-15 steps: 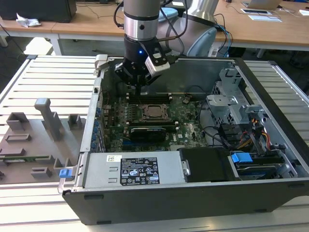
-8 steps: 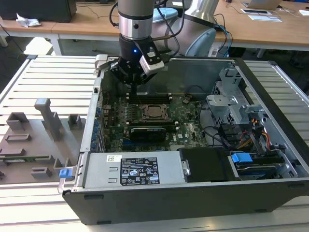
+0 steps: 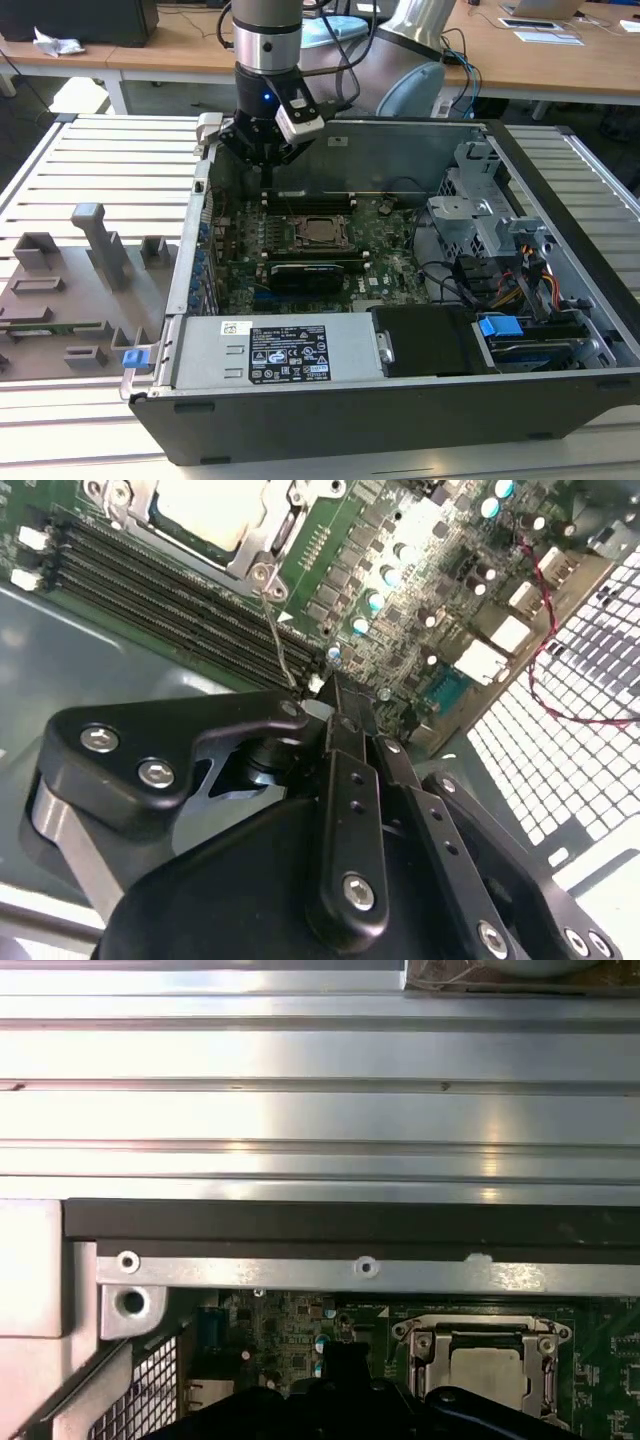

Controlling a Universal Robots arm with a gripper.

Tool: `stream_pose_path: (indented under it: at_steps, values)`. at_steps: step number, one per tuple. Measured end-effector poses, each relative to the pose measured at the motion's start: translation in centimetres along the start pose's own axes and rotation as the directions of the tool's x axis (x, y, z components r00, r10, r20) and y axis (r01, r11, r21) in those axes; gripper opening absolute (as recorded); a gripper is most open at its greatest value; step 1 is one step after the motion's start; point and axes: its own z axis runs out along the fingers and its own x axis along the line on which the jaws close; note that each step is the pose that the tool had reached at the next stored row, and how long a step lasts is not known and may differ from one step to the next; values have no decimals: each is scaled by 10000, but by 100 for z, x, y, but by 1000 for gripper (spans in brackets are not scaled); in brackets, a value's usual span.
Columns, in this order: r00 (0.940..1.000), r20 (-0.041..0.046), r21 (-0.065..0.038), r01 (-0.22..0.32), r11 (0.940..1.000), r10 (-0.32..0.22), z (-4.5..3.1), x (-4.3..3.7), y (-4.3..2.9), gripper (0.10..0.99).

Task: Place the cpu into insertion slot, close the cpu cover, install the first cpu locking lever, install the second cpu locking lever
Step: 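Install the first cpu locking lever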

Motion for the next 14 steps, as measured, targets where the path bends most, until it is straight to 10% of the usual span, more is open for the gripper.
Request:
stream_pose_path:
  at_steps: [14]
  values:
    - [10000, -4, 32, 3, 10000, -3, 88, -294, -3, 106]
